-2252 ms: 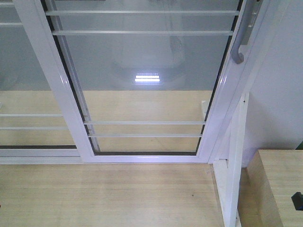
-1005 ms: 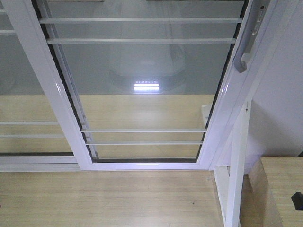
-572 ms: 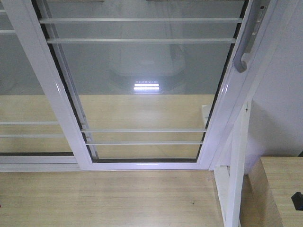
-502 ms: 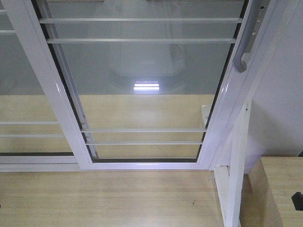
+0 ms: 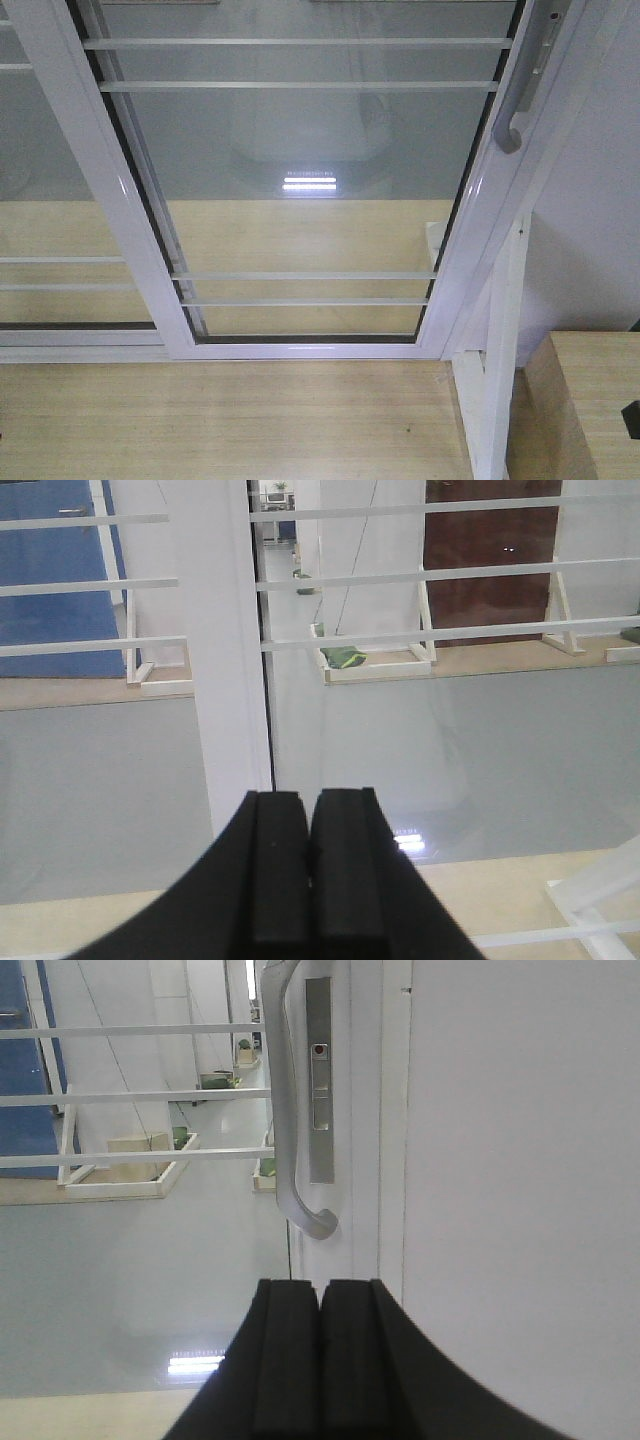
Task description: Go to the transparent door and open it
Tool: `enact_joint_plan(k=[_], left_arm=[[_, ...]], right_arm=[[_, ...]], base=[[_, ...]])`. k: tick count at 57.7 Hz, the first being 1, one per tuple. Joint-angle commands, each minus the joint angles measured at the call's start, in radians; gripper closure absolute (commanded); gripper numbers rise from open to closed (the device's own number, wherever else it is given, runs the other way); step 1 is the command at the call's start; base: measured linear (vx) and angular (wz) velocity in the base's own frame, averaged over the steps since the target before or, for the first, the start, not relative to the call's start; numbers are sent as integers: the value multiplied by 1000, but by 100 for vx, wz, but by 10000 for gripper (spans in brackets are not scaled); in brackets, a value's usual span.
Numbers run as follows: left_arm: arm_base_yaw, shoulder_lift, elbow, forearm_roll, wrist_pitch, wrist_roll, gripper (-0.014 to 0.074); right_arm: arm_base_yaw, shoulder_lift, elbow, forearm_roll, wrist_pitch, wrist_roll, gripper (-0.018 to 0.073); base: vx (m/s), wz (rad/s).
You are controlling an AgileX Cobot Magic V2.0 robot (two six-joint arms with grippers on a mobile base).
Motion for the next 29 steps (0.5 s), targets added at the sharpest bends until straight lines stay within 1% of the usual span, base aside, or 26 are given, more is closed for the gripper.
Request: enact_joint_plan(k=[1, 7, 14, 29], left_arm=[[-5, -14, 15, -9, -83, 0, 603], [-5, -14, 15, -9, -83, 0, 603], [-5, -14, 15, -9, -83, 0, 603], [-5, -14, 15, -9, -83, 0, 603]], right_arm=[[-5, -16, 4, 2, -91, -9, 565], [-5, -16, 4, 2, -91, -9, 565], [-5, -16, 4, 38, -91, -7, 565], [-5, -16, 4, 38, -91, -9, 565]], base=[[0, 0], [0, 0], [0, 0], [0, 0]])
